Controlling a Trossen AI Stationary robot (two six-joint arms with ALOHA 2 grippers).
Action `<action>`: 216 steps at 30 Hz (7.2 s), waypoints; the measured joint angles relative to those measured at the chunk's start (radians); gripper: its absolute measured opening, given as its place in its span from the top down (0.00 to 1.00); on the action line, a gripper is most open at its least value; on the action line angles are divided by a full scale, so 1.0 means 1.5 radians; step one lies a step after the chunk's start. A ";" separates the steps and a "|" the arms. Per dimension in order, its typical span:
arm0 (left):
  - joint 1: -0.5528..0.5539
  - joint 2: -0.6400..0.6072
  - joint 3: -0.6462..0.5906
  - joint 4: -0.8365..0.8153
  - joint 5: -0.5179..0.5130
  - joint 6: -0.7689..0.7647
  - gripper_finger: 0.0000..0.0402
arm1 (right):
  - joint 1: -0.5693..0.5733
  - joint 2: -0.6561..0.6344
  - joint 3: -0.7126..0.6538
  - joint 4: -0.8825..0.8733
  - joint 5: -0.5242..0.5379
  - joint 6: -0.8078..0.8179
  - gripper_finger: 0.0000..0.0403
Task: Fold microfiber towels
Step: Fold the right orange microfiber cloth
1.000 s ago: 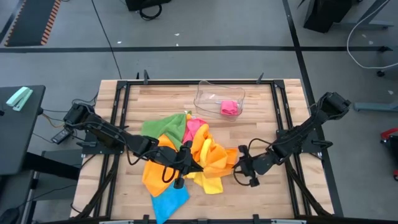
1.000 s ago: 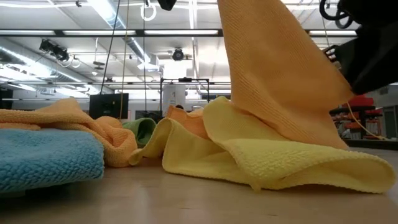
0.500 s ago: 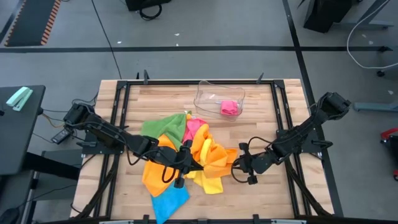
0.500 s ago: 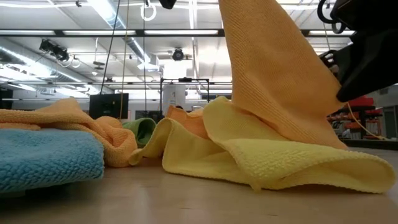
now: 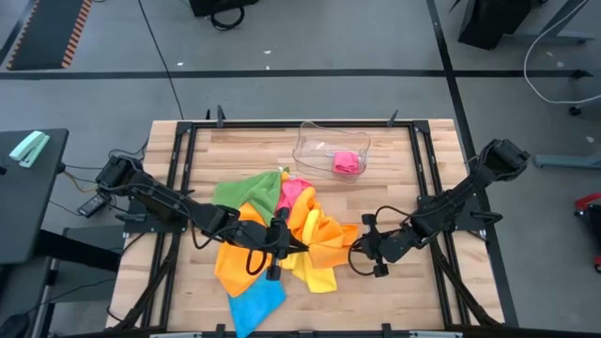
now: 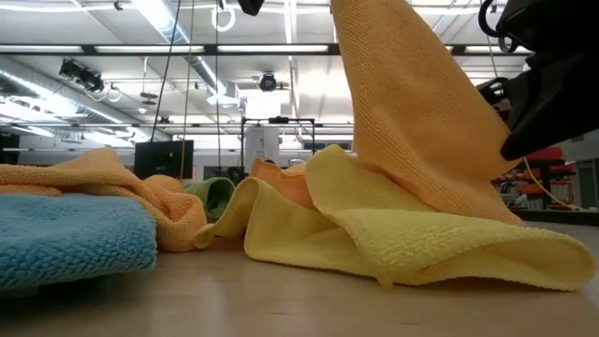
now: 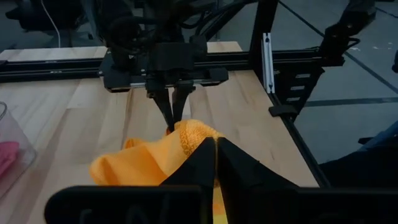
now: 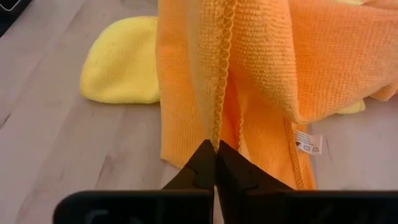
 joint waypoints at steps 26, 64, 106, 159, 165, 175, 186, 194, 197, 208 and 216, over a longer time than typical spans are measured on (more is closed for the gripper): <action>-0.045 0.000 0.000 0.223 -0.014 0.075 0.94 | 0.122 -0.020 0.464 -0.461 -0.058 0.184 0.96; 0.149 0.017 0.001 0.332 0.004 0.124 0.97 | -0.081 -0.019 0.563 -0.977 0.131 0.235 0.95; 0.098 0.031 0.000 0.384 -0.194 0.157 0.97 | 0.009 -0.063 0.545 -0.970 0.208 0.261 0.95; -0.136 0.050 0.000 0.110 0.001 -0.006 0.94 | 0.178 0.267 0.454 -0.360 -0.063 0.119 0.82; -0.140 0.050 0.000 0.077 0.003 -0.023 0.97 | 0.179 0.266 0.454 -0.351 -0.148 0.190 0.63; -0.140 0.064 0.000 0.074 0.001 -0.021 0.92 | 0.199 0.218 0.436 -0.444 0.024 0.206 0.55; -0.122 0.171 0.004 0.209 0.031 -0.005 0.97 | 0.192 0.218 0.282 -0.322 0.051 0.269 0.56; -0.101 0.258 0.155 0.162 0.031 0.064 0.97 | 0.197 0.197 0.289 -0.379 0.037 0.294 0.56; -0.090 0.304 0.231 0.112 0.031 0.081 0.97 | 0.205 0.167 0.305 -0.425 0.037 0.302 0.56; -0.055 0.483 0.400 0.099 0.038 0.102 0.95 | 0.275 0.073 0.305 -0.486 0.089 0.385 0.56; -0.056 0.576 0.448 0.093 0.066 0.105 0.95 | 0.305 0.080 0.305 -0.485 0.122 0.418 0.56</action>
